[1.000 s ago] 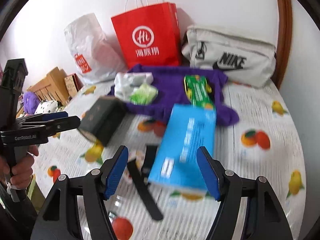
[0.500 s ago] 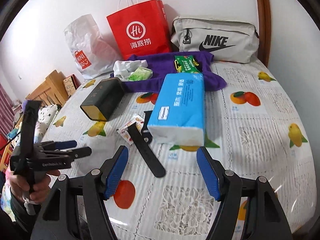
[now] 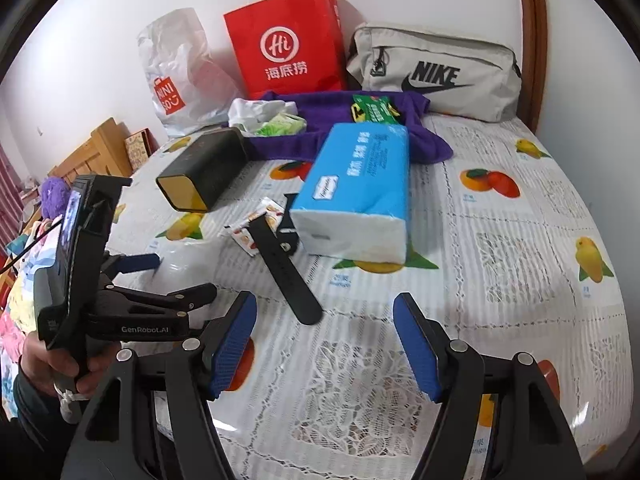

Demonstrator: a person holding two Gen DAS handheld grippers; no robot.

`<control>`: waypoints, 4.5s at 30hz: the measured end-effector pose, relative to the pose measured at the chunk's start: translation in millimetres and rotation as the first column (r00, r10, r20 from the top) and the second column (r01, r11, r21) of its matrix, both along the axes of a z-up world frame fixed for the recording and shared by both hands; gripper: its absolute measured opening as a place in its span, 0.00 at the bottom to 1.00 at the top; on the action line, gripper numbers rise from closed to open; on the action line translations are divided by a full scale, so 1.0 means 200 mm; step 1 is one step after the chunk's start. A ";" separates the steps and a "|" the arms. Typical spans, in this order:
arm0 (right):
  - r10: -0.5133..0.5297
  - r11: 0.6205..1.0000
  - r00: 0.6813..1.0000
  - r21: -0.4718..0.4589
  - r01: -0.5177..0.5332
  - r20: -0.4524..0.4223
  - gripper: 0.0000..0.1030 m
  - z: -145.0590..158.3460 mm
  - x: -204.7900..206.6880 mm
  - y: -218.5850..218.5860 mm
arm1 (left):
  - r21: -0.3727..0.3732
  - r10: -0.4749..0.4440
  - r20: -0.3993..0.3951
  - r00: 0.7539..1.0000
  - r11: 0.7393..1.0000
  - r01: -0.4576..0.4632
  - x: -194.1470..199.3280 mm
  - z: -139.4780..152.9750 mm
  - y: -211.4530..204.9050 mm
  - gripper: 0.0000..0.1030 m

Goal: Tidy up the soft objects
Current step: 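Grasp the white mesh sleeve with the left tool while the right tool grasps the black watch strap, then lift the mesh sleeve with the left tool and watch strap with the right tool, then carry the mesh sleeve with the left tool and watch strap with the right tool toward the towel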

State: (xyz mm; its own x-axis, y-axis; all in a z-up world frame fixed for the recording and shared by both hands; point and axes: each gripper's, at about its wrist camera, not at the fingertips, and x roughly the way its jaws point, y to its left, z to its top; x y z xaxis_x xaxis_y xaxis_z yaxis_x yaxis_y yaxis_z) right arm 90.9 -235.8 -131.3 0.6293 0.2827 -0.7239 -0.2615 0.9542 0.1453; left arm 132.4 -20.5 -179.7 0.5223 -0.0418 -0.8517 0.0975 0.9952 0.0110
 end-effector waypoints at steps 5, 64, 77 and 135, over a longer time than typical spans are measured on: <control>0.017 1.000 0.999 0.008 -0.017 -0.029 0.68 -0.06 0.03 0.02 | -0.002 -0.036 0.077 0.996 0.999 0.036 -0.04 0.04 0.02 0.55; 0.184 0.979 0.982 -0.081 -0.188 -0.050 0.19 -0.18 0.20 0.44 | -0.183 0.091 0.046 0.995 0.980 -0.081 -0.09 0.05 0.35 0.07; 0.093 0.985 0.995 -0.141 -0.096 -0.030 0.19 -0.11 -0.01 0.20 | -0.163 0.097 0.041 0.994 0.983 -0.089 -0.12 0.05 0.34 0.07; 0.157 0.988 0.986 -0.018 -0.156 0.051 0.20 0.27 0.11 0.04 | -0.250 0.105 0.093 0.990 0.965 -0.079 -0.08 0.52 0.36 0.06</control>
State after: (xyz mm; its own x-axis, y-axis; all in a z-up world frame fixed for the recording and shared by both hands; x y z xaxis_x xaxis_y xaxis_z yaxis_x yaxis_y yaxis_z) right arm 112.9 -228.6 -76.9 0.6150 0.3707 -0.6960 -0.4147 0.9027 0.1143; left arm 116.8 51.2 -76.3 0.6194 -0.1905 -0.7616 0.0171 0.9731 -0.2295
